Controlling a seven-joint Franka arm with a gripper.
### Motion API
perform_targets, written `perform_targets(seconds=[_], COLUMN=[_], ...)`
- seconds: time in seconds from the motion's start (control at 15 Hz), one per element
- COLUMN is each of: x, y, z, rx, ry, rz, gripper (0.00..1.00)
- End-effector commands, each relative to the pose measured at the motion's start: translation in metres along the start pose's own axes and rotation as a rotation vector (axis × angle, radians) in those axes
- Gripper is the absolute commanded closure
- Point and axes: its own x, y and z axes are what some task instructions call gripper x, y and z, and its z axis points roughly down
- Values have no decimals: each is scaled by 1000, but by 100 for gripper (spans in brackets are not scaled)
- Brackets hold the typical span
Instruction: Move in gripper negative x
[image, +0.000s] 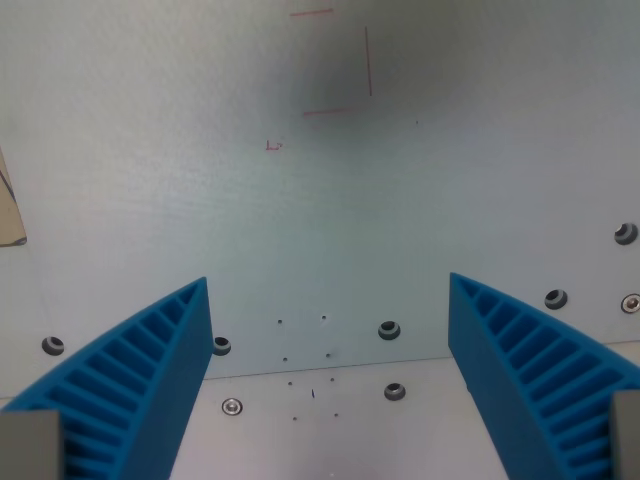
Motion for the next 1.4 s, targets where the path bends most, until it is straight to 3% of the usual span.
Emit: perform_targets(seconds=[0.07, 1.4], x=[-5, -105], y=[0, 0], z=[-2, -1], rx=[0, 0], ry=[4, 4], rz=[0, 0], gripper=[0, 0])
